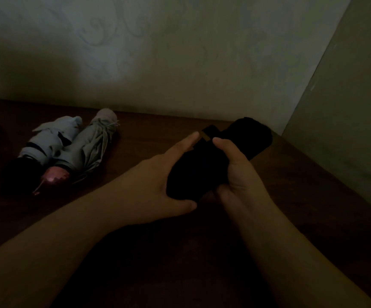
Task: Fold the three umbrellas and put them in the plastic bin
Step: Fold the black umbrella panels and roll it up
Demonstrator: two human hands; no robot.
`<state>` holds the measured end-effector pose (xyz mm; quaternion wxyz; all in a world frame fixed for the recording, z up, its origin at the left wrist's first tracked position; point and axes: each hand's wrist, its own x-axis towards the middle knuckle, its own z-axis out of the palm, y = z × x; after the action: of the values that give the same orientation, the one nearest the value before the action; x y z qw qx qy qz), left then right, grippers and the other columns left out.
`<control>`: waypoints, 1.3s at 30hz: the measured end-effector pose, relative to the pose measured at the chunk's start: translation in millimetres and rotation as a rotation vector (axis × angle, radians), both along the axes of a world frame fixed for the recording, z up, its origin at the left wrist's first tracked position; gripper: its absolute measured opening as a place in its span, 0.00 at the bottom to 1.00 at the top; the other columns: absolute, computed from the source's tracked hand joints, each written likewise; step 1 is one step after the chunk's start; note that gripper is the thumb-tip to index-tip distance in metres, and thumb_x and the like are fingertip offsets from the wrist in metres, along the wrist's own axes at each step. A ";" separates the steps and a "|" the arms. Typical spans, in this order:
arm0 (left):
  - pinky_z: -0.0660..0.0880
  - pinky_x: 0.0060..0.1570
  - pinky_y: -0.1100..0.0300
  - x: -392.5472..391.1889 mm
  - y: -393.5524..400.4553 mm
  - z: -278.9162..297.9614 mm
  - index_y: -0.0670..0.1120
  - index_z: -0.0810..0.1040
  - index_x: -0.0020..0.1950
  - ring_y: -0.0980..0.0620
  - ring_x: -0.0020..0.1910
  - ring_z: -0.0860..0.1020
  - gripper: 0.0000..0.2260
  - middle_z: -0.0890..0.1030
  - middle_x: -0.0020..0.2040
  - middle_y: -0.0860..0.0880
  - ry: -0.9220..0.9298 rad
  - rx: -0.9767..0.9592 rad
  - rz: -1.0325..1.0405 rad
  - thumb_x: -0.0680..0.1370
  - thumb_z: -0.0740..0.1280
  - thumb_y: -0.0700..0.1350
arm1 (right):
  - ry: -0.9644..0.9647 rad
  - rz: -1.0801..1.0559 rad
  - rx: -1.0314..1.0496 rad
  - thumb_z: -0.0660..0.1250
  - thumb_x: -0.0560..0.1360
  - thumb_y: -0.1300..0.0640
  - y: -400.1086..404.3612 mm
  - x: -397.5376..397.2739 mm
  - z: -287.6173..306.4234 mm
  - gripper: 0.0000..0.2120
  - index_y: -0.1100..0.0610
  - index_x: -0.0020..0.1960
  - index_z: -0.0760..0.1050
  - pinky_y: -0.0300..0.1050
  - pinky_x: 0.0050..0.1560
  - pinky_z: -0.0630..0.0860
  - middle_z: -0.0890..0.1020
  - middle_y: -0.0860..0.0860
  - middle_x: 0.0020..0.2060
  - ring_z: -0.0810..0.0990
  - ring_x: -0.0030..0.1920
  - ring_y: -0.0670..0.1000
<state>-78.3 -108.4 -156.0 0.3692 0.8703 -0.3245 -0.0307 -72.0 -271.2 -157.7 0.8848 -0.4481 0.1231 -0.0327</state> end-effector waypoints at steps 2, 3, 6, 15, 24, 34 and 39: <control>0.71 0.48 0.78 1.2 1.7 2.1 0.76 0.37 0.67 0.74 0.52 0.72 0.50 0.67 0.57 0.72 0.077 -0.079 -0.015 0.66 0.75 0.54 | -0.020 0.036 -0.016 0.73 0.69 0.57 1.9 -2.5 1.3 0.21 0.60 0.61 0.76 0.59 0.54 0.78 0.83 0.59 0.54 0.83 0.52 0.59; 0.71 0.46 0.80 1.7 1.8 2.8 0.76 0.37 0.66 0.76 0.50 0.72 0.51 0.66 0.54 0.74 0.103 -0.099 -0.020 0.66 0.76 0.54 | -0.029 0.045 -0.018 0.72 0.69 0.58 2.4 -3.0 1.8 0.21 0.60 0.60 0.76 0.58 0.53 0.79 0.83 0.59 0.53 0.83 0.52 0.59; 0.68 0.45 0.83 2.4 0.2 1.5 0.77 0.37 0.65 0.75 0.52 0.68 0.51 0.63 0.62 0.65 0.081 -0.095 -0.014 0.65 0.76 0.53 | -0.043 0.078 -0.018 0.72 0.69 0.58 5.2 -4.8 3.2 0.20 0.60 0.60 0.76 0.56 0.52 0.80 0.83 0.59 0.53 0.83 0.51 0.58; 0.74 0.45 0.74 3.9 -6.9 6.5 0.65 0.51 0.73 0.66 0.57 0.70 0.47 0.49 0.69 0.69 0.026 -0.105 -0.055 0.65 0.75 0.42 | -0.036 0.100 -0.037 0.70 0.72 0.58 10.4 -6.2 3.8 0.16 0.59 0.59 0.77 0.55 0.49 0.80 0.84 0.58 0.51 0.84 0.49 0.57; 0.71 0.53 0.75 5.6 -7.1 6.9 0.60 0.52 0.75 0.77 0.65 0.56 0.48 0.41 0.72 0.71 -0.054 -0.086 -0.062 0.62 0.74 0.47 | -0.061 0.131 -0.089 0.72 0.67 0.56 8.9 -10.3 6.4 0.18 0.58 0.56 0.78 0.53 0.50 0.80 0.84 0.56 0.51 0.84 0.49 0.55; 0.70 0.32 0.76 6.1 -6.1 5.3 0.61 0.51 0.75 0.68 0.43 0.75 0.45 0.64 0.67 0.62 0.134 -0.144 -0.073 0.68 0.73 0.39 | -0.074 0.128 -0.102 0.73 0.61 0.52 10.4 -9.7 3.6 0.27 0.59 0.58 0.78 0.56 0.55 0.78 0.83 0.57 0.53 0.83 0.52 0.56; 0.72 0.34 0.73 4.7 -5.9 4.1 0.64 0.51 0.74 0.67 0.48 0.75 0.44 0.63 0.64 0.65 0.127 -0.162 -0.075 0.68 0.73 0.40 | -0.049 0.126 -0.126 0.73 0.60 0.52 10.6 -11.3 5.1 0.25 0.58 0.56 0.78 0.54 0.51 0.80 0.84 0.57 0.51 0.84 0.49 0.55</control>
<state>-73.6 -114.3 -151.9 0.4570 0.8210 -0.3343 -0.0734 -83.3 -260.6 -152.6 0.8579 -0.5089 0.0709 0.0045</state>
